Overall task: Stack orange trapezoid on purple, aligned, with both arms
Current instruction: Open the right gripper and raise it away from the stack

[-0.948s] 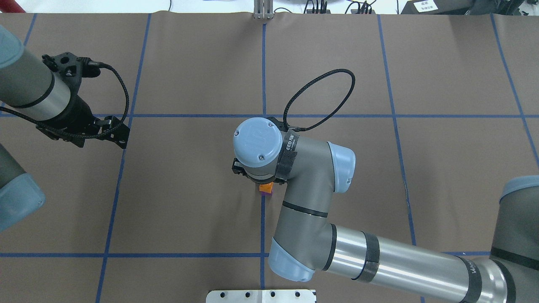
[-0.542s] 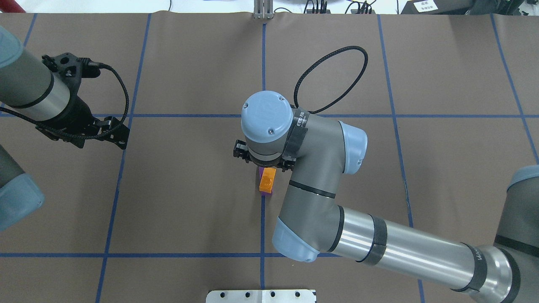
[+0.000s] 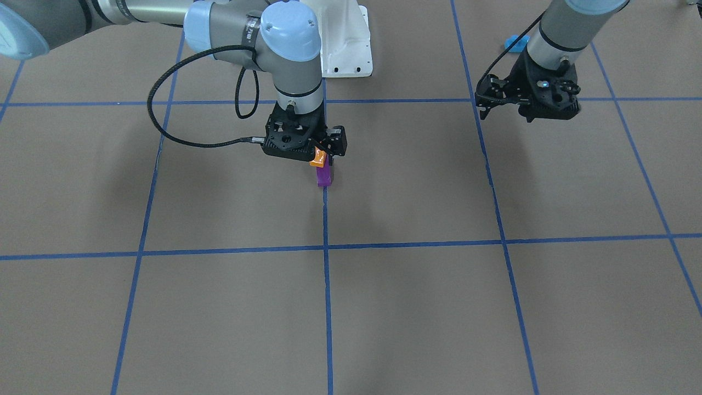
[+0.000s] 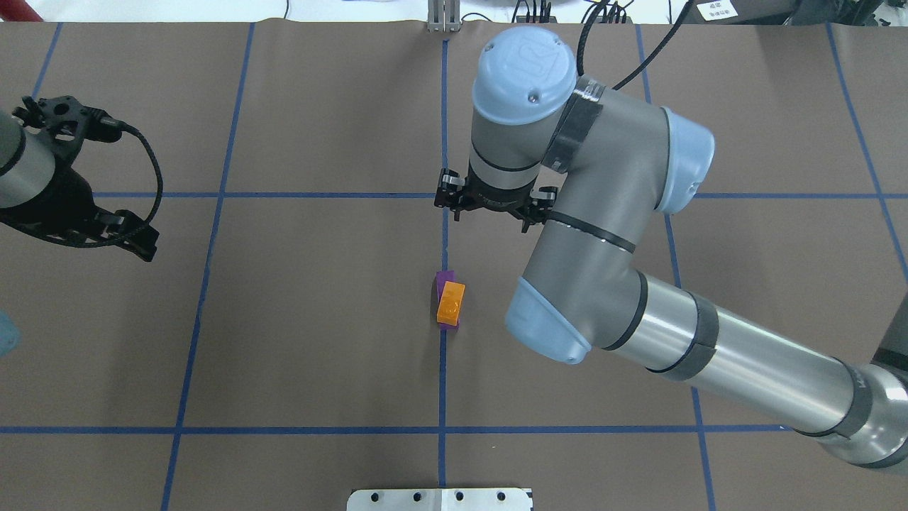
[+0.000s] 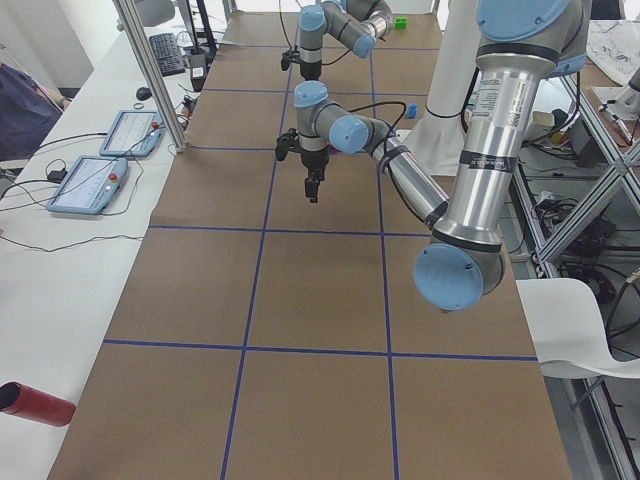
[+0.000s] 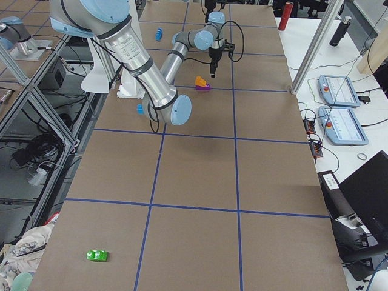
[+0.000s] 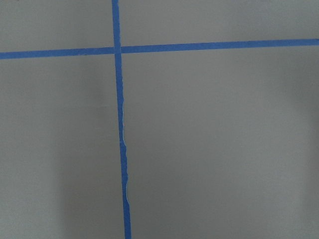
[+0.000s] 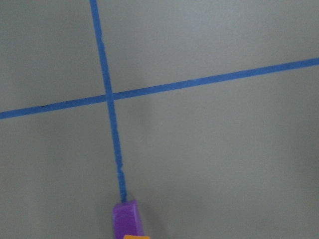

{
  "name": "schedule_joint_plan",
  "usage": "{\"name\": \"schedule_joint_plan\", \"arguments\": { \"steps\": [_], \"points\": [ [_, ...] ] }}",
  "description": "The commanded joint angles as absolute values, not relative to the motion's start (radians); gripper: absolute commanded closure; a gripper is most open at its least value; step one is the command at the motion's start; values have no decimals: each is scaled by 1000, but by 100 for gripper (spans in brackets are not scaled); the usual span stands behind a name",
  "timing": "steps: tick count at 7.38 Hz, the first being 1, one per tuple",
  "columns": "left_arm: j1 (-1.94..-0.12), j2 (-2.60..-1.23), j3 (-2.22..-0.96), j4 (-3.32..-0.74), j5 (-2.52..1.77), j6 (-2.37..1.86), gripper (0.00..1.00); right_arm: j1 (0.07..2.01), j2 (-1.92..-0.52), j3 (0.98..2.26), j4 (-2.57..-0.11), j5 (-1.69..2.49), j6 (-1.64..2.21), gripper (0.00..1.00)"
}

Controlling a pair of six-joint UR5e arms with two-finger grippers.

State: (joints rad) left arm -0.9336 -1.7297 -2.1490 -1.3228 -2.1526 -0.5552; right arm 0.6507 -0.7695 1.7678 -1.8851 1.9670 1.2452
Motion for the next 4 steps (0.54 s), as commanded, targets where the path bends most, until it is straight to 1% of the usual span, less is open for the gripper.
{"name": "schedule_joint_plan", "arguments": {
  "steps": [1,2,4],
  "points": [
    [-1104,-1643,-2114,-1322,-2158,-253,0,795,-898,1906,-1983,2078,998,1],
    [-1202,-1611,-2067,-1325,-2173,-115,0,872,-981,1930,-1982,2113,851,0],
    [-1406,-1579,-1903,-1328,-2311,169,0,1054,-1160,1959,-1980,2192,520,0]
  ]
}}
